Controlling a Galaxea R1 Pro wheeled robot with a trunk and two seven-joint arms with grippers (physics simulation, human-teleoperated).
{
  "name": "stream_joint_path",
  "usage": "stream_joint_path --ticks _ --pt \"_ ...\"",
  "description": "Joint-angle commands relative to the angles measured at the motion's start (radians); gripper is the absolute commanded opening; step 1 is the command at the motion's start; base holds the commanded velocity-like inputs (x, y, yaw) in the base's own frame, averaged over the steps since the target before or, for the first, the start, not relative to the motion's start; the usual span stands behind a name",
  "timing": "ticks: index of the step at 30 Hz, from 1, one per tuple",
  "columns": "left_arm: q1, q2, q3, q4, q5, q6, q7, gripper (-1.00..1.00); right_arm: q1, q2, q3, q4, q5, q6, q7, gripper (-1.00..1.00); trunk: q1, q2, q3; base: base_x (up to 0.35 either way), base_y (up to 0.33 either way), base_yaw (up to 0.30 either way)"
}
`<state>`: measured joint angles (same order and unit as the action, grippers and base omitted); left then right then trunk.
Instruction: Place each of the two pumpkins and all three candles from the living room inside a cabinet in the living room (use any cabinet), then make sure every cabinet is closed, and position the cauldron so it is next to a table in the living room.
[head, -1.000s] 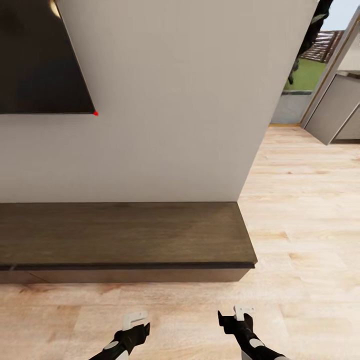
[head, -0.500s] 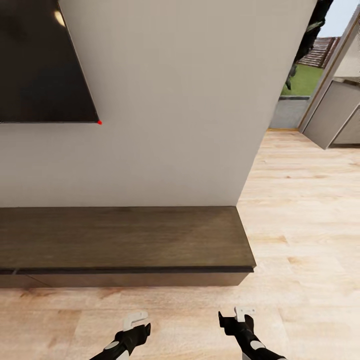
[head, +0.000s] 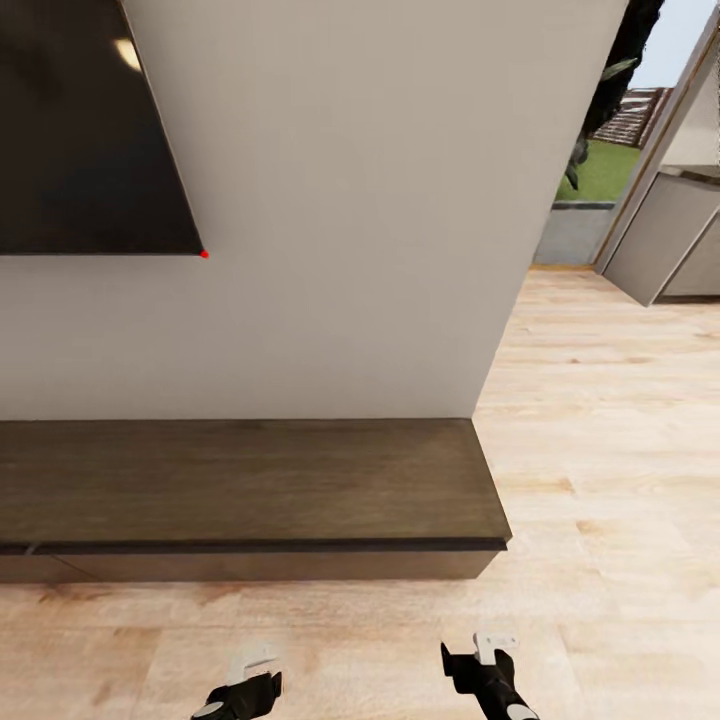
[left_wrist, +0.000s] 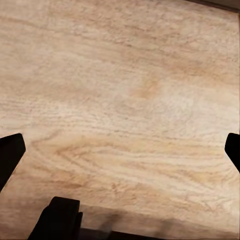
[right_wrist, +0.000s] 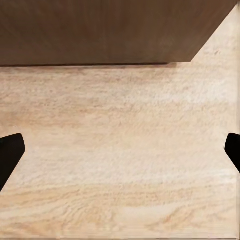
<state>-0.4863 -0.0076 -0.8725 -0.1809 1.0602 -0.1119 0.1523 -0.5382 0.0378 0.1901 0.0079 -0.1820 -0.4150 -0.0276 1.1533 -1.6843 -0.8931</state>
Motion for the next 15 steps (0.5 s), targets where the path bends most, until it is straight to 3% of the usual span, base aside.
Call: stream_joint_path --ticks 1,7,15 --pt "0.0 -0.001 0.0 0.018 0.0 0.001 0.0 1.0 0.004 -0.001 0.0 0.003 0.0 0.0 0.0 1.0 0.0 0.0 0.002 0.0 0.0 0.0" --pt "0.004 0.002 0.001 0.113 0.001 0.001 -0.003 1.0 0.023 -0.001 0.0 0.011 0.004 0.0 0.0 1.0 0.0 0.0 0.011 0.0 0.0 0.0" --pt "0.006 0.001 0.001 0.124 0.0 0.001 0.0 1.0 0.024 0.003 0.002 0.012 0.003 0.007 -0.003 1.0 0.0 0.0 0.024 0.0 0.0 0.0"
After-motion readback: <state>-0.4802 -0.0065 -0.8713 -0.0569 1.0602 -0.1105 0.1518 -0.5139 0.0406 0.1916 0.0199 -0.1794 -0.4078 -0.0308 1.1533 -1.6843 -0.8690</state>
